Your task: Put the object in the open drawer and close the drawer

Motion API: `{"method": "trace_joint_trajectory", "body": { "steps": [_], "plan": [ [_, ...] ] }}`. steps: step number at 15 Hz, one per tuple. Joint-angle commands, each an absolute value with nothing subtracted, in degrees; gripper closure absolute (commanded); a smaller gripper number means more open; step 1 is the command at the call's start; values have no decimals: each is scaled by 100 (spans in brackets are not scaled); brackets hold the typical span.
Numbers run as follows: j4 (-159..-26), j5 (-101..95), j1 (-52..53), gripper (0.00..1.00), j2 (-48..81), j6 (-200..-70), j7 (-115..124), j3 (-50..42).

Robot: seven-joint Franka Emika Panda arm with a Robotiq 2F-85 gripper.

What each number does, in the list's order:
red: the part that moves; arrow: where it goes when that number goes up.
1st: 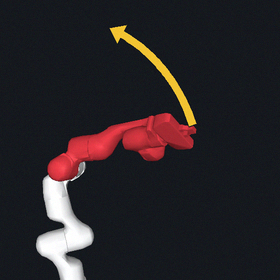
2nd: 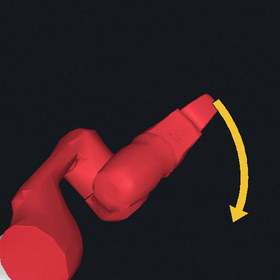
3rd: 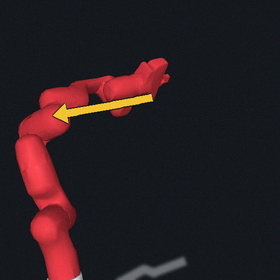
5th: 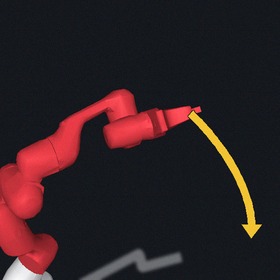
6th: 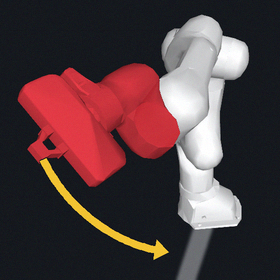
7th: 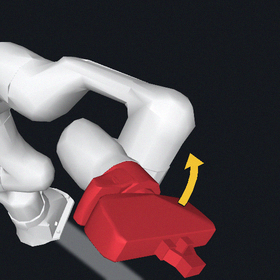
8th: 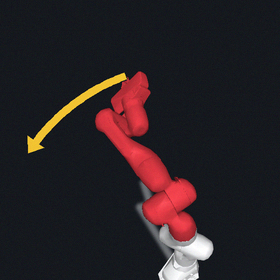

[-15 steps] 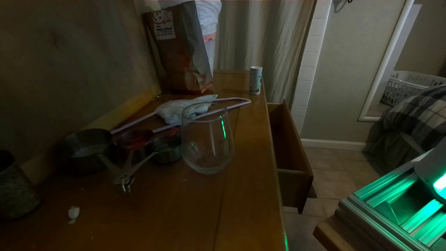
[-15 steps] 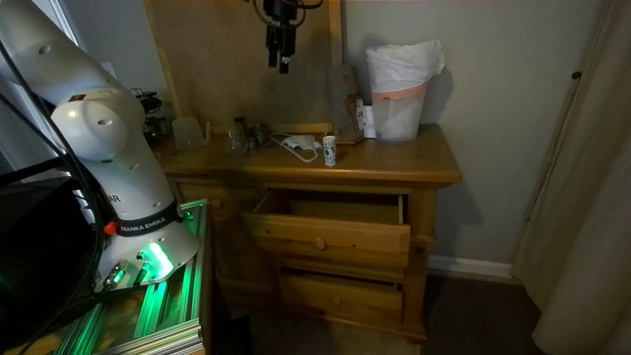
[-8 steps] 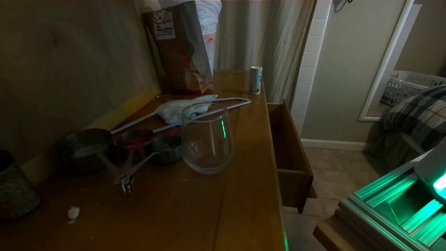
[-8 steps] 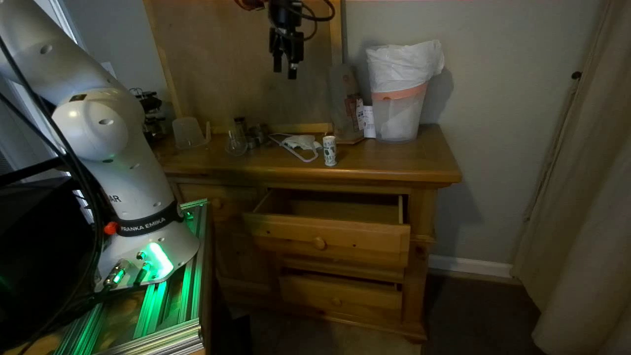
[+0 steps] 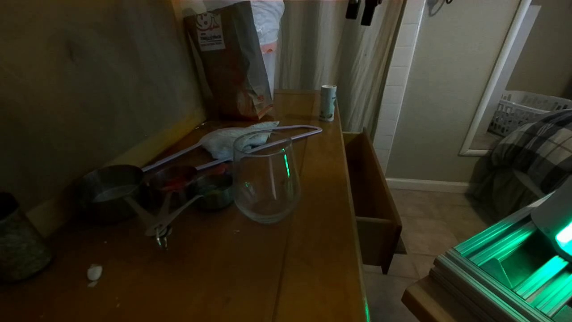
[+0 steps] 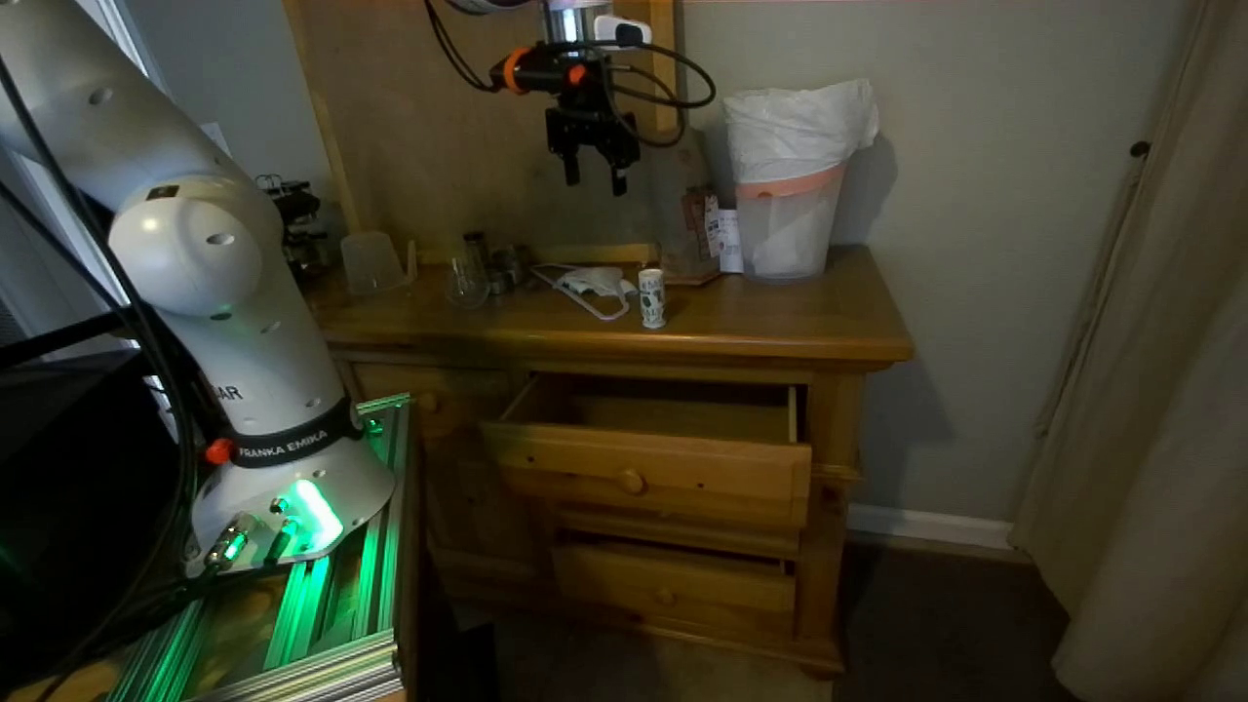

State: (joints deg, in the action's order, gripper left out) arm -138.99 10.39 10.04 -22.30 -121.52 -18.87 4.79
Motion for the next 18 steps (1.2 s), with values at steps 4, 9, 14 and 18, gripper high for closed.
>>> {"method": "trace_joint_trajectory", "body": {
  "steps": [4, 9, 14, 18],
  "plan": [
    [-13928, 1008, 1069, 0, -2222, -12197, -1958, 422],
    [-14473, 1305, 1078, 0, -2135, -13426, -2191, 215],
    [-14756, 1415, 1248, 0, -1432, -14502, -2379, 179],
    [-14752, 1841, 1389, 0, -862, -15085, -2707, 168]
  ]
}}
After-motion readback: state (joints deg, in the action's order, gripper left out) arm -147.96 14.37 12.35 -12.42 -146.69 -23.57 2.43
